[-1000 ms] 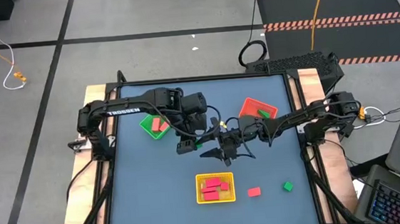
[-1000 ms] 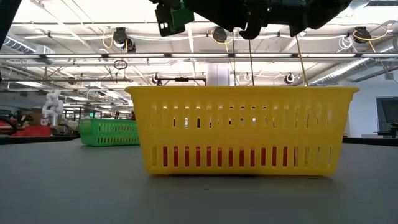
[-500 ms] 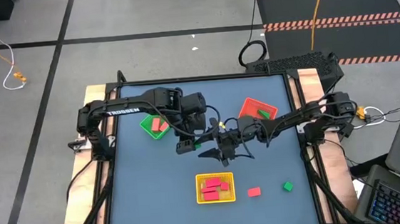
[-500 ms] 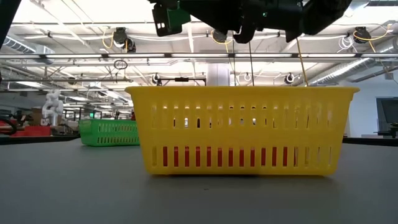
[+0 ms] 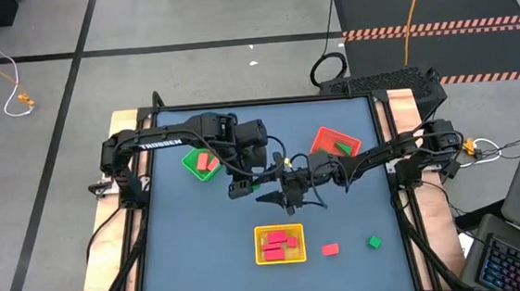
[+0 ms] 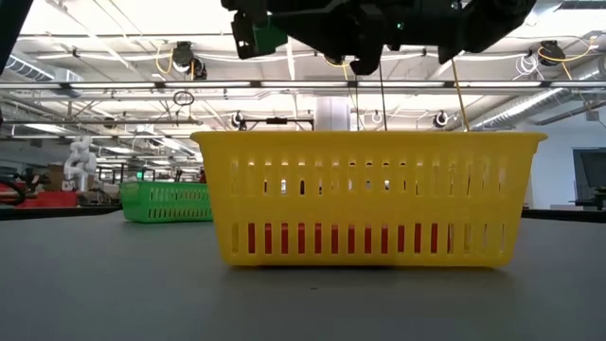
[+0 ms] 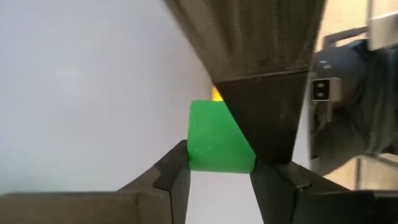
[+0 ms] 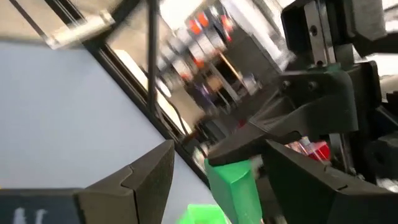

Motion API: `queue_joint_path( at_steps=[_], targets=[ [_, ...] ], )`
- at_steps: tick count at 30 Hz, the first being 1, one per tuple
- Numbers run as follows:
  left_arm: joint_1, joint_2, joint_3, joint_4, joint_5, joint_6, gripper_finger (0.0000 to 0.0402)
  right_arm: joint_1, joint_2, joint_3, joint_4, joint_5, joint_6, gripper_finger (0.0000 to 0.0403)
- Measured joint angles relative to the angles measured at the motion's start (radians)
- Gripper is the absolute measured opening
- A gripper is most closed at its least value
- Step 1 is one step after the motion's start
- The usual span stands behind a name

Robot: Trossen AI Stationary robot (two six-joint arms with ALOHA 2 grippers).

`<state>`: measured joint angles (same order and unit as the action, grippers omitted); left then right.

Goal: Sort & place blocks by color
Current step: Put the green block into the orange bin

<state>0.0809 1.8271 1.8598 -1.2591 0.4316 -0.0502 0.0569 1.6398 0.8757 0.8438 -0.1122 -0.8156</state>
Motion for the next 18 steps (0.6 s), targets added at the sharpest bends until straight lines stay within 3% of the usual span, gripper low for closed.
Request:
queue_joint_path(
  at_steps=[3,18],
  targets=[
    [-0.009,0.001,0.001,0.010,0.000,0.013,0.0140,0.001,-0.015,0.000,-0.024,0.082,0.001,0.0242],
    [-0.009,0.002,0.002,0.078,0.013,-0.014,0.0144,-0.002,-0.018,0.001,-0.030,0.038,0.022,0.0242]
  ],
)
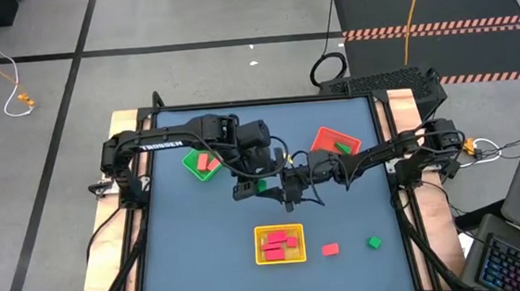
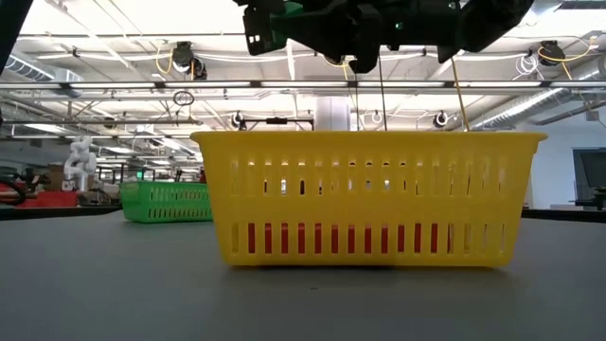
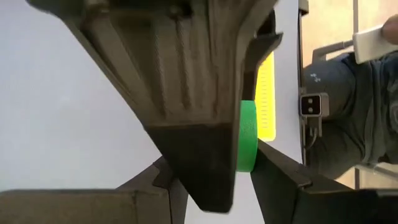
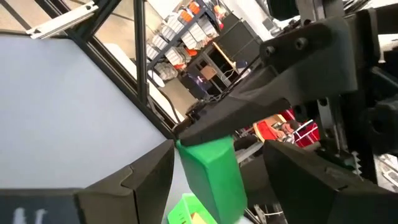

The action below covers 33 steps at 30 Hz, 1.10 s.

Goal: Sort & place blocks by color
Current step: Put the green block into the orange bin

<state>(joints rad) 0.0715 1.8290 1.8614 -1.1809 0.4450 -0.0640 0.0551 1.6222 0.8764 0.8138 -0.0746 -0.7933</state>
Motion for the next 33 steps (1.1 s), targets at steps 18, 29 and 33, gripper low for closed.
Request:
queue_joint_path(
  at_steps=[18,29,33],
  targets=[
    [0.015,-0.002,-0.002,0.029,0.001,-0.016,0.0146,0.002,-0.002,0.001,-0.032,0.028,-0.047,0.0079],
    [0.091,-0.137,0.001,-0.012,-0.169,0.058,0.0185,-0.004,0.006,-0.003,-0.177,0.198,-0.050,0.0079],
    [0.106,-0.179,-0.001,-0.030,-0.227,0.062,0.0203,-0.009,-0.015,0.000,-0.234,0.316,-0.050,0.0079]
  ],
)
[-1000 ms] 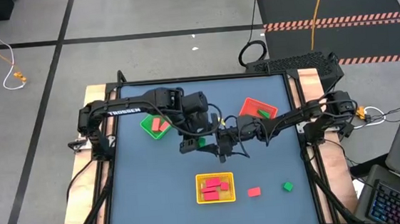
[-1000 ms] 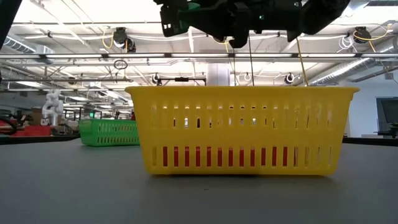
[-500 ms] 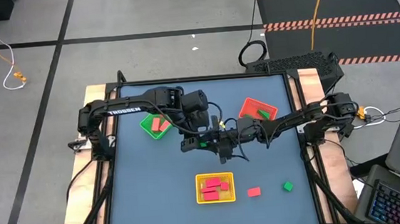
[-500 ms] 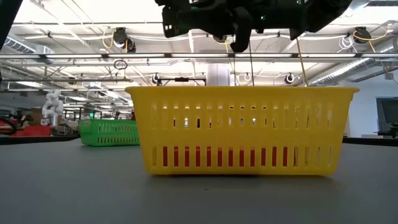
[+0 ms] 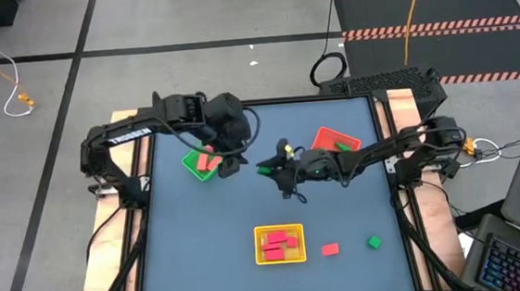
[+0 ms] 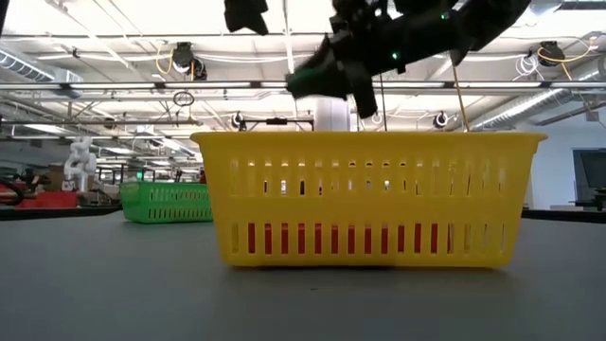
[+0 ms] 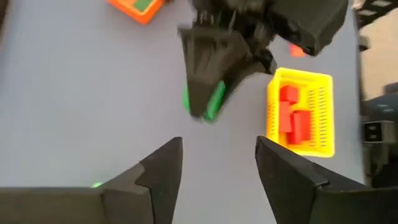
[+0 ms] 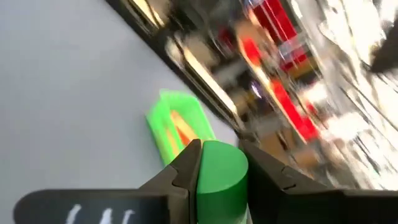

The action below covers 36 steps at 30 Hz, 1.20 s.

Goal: Sort & place blocks by color
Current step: Put the green block into the orange bin

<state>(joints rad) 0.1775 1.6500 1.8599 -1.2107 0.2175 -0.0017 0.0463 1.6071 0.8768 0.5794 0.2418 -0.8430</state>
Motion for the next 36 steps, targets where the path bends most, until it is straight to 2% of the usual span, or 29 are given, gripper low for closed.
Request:
queue_joint_path(
  at_steps=[3,7,9,12,18,26,32,36],
  targets=[
    [0.002,-0.029,0.000,-0.021,-0.085,-0.018,0.0208,0.001,-0.035,-0.001,-0.143,0.177,0.009,0.0079],
    [-0.017,-0.039,-0.015,-0.030,-0.281,-0.077,0.0209,-0.012,-0.135,-0.001,-0.376,0.406,0.137,0.0079],
    [-0.028,-0.032,-0.036,-0.033,-0.400,-0.121,0.0209,-0.032,-0.186,-0.001,-0.522,0.463,0.265,0.0079],
    [-0.044,-0.038,-0.105,0.054,-0.513,-0.160,0.0209,-0.069,-0.273,-0.028,-0.694,0.464,0.486,0.0079],
    [-0.078,-0.032,-0.313,0.278,-0.488,-0.142,0.0209,-0.115,-0.465,-0.181,-0.772,0.462,0.745,0.0079],
    [-0.114,-0.035,-0.559,0.689,-0.481,-0.139,0.0209,-0.139,-0.687,-0.350,-0.765,0.461,0.927,0.0085],
    [-0.122,-0.034,-0.668,0.935,-0.480,-0.093,0.0209,-0.139,-0.761,-0.430,-0.768,0.463,1.011,0.0089],
    [-0.113,-0.035,-0.721,1.026,-0.480,-0.084,0.0209,-0.139,-0.771,-0.469,-0.767,0.464,1.050,0.0090]
  ],
)
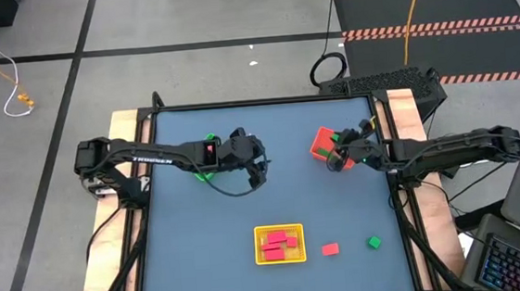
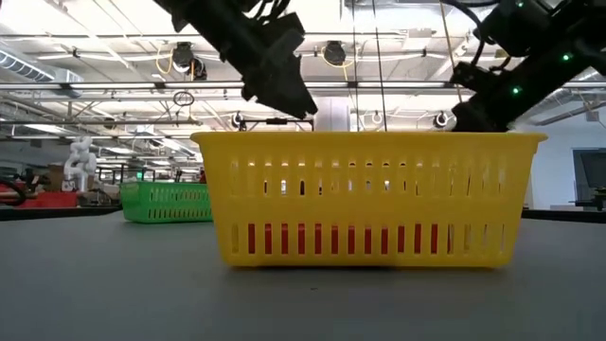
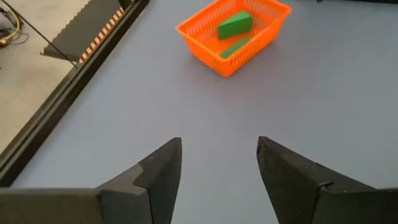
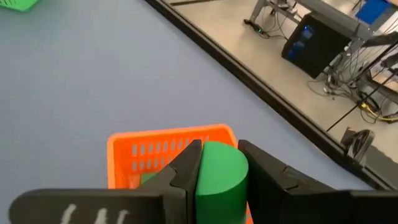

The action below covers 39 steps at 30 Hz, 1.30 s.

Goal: Sort & place blocks by color
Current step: Put the green block into the orange bin, then put the orange block into the green bin

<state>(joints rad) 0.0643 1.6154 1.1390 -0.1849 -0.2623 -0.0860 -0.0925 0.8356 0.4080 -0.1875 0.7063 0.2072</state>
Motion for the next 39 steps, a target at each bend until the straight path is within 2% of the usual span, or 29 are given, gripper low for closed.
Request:
queue_joint_path(
  at_steps=[5,9,15,21,26,31,37,39],
  targets=[
    [0.009,0.000,-0.062,0.116,0.000,0.013,0.0209,0.000,0.000,-0.043,0.031,0.007,-0.007,0.0092],
    [0.007,0.000,-0.130,0.201,0.000,0.013,0.0209,-0.001,0.000,-0.068,0.077,0.060,-0.006,0.0105],
    [0.011,0.001,-0.194,0.326,0.001,0.024,0.0209,-0.008,0.000,-0.088,0.154,0.083,-0.002,0.0150],
    [0.014,0.000,-0.197,0.354,0.010,0.034,0.0209,-0.029,0.000,-0.092,0.171,0.079,0.047,0.0199],
    [0.051,0.001,-0.197,0.487,0.152,0.089,0.0209,-0.029,0.000,-0.092,0.250,0.068,0.025,0.0219],
    [0.107,0.001,-0.197,0.645,0.403,0.080,0.0209,-0.030,0.000,-0.092,0.338,-0.102,-0.059,0.0219],
    [0.133,0.005,-0.197,0.689,0.578,0.050,0.0209,-0.017,0.000,-0.092,0.350,-0.272,0.014,0.0211],
    [0.122,0.005,-0.197,0.673,0.602,0.048,0.0209,0.007,0.001,-0.093,0.366,-0.319,0.034,0.0210]
  ],
)
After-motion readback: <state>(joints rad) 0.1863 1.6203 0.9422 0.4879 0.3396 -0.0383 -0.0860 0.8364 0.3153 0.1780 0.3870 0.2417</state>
